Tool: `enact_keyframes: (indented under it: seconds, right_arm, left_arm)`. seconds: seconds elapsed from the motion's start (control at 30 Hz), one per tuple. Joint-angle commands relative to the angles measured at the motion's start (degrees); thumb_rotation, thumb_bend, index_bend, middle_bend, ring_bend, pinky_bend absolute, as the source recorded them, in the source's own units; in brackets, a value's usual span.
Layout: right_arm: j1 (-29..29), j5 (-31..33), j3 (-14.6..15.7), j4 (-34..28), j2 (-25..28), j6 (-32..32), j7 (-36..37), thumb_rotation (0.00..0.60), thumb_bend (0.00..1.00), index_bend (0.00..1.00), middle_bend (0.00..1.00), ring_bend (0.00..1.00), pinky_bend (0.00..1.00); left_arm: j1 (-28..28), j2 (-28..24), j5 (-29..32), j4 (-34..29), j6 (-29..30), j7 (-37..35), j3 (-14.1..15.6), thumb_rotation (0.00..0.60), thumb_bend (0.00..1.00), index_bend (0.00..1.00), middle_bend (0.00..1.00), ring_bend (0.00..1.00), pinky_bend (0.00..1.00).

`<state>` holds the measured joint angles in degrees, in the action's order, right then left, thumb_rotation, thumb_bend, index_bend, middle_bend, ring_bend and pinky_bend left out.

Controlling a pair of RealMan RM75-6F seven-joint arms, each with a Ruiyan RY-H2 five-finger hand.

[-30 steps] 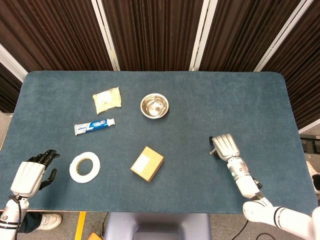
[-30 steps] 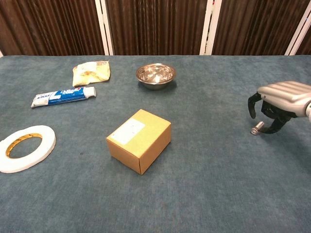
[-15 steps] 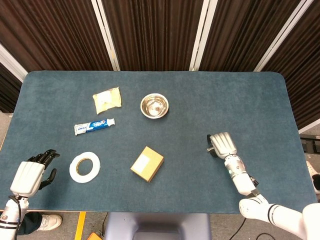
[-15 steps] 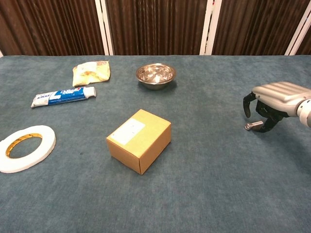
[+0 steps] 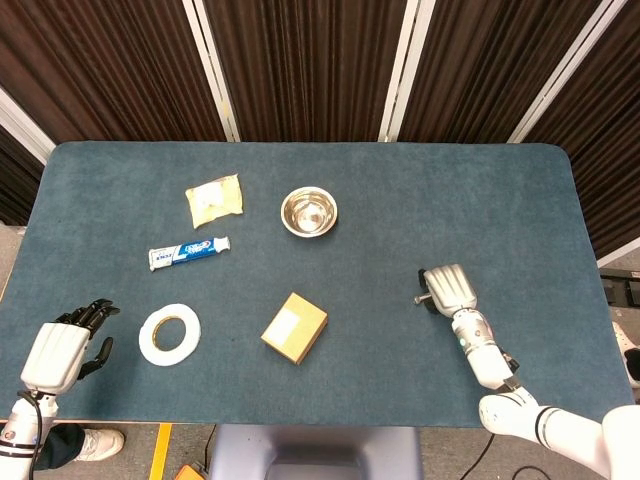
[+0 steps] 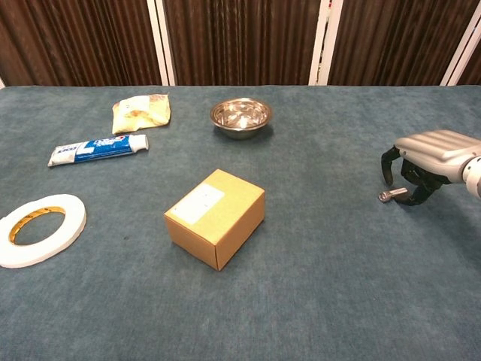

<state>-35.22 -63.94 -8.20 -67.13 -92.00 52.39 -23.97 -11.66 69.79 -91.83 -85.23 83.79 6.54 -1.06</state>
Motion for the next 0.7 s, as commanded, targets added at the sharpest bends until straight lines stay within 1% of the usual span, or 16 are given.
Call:
enact_keyframes:
  seconds: [0.03, 0.23, 0.4, 0.6, 0.7]
  right_arm:
    - [0.04, -0.02, 0.04, 0.03, 0.04, 0.02, 0.25, 0.600, 0.40, 0.60, 0.98, 0.84, 0.80]
    - [0.07, 0.30, 0.28, 0.15, 0.33, -0.36, 0.24, 0.600, 0.40, 0.58, 0.98, 0.84, 0.81]
    - [0.07, 0.87, 0.51, -0.07, 0.61, -1.02, 0.11, 0.600, 0.43, 0.56, 0.98, 0.84, 0.81]
    - [0.10, 0.33, 0.86, 0.35, 0.64, -1.07, 0.85, 0.600, 0.46, 0.59, 0.99, 0.85, 0.81]
    - [0.18, -0.16, 0.98, 0.58, 0.67, -1.00, 1.65, 0.600, 0.46, 0.63, 0.99, 0.85, 0.82]
  left_arm:
    - [-0.01, 0.02, -0.03, 0.03, 0.00, 0.04, 0.01, 0.600, 0.46, 0.31, 0.25, 0.38, 0.54]
    - [-0.05, 0.03, 0.03, 0.00, -0.12, 0.09, 0.01, 0.600, 0.46, 0.31, 0.25, 0.38, 0.54]
    - [-0.06, 0.07, 0.03, 0.01, -0.12, 0.11, 0.03, 0.600, 0.46, 0.31, 0.25, 0.38, 0.54]
    - [-0.06, 0.09, -0.04, 0.05, -0.12, 0.15, 0.07, 0.600, 0.46, 0.31, 0.25, 0.38, 0.54]
    - [-0.09, 0.05, -0.11, 0.06, -0.12, 0.16, 0.08, 0.600, 0.46, 0.31, 0.25, 0.38, 0.54]
